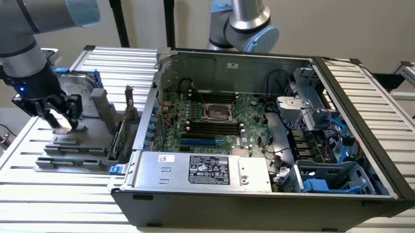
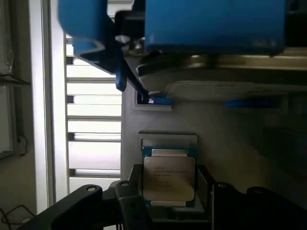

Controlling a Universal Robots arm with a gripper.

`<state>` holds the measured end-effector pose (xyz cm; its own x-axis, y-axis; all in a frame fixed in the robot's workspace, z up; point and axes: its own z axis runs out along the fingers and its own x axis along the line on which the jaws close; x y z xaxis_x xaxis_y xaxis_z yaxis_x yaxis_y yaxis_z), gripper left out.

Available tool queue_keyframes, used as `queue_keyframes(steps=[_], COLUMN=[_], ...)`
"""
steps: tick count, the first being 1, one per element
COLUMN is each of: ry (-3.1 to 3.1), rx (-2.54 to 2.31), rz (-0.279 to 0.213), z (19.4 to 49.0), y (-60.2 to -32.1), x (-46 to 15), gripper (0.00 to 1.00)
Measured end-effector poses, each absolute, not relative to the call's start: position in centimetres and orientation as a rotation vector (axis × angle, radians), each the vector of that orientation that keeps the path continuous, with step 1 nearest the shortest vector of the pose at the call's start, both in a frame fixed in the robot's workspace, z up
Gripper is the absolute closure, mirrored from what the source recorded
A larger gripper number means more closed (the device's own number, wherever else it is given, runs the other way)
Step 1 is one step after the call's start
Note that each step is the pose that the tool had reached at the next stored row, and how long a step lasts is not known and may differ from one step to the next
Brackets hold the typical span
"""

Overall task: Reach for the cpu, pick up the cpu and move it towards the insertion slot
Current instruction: 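Pick up the cpu and move it towards the insertion slot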

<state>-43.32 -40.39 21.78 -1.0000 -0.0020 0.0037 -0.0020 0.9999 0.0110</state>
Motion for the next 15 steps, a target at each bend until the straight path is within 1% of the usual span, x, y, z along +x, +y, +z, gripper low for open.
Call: queue_keyframes(steps=[15], ry=[-3.135], rx=[0.004], rz=[-0.017], z=[28.6], y=[-40.4], x=[-41.7], gripper=[0.45])
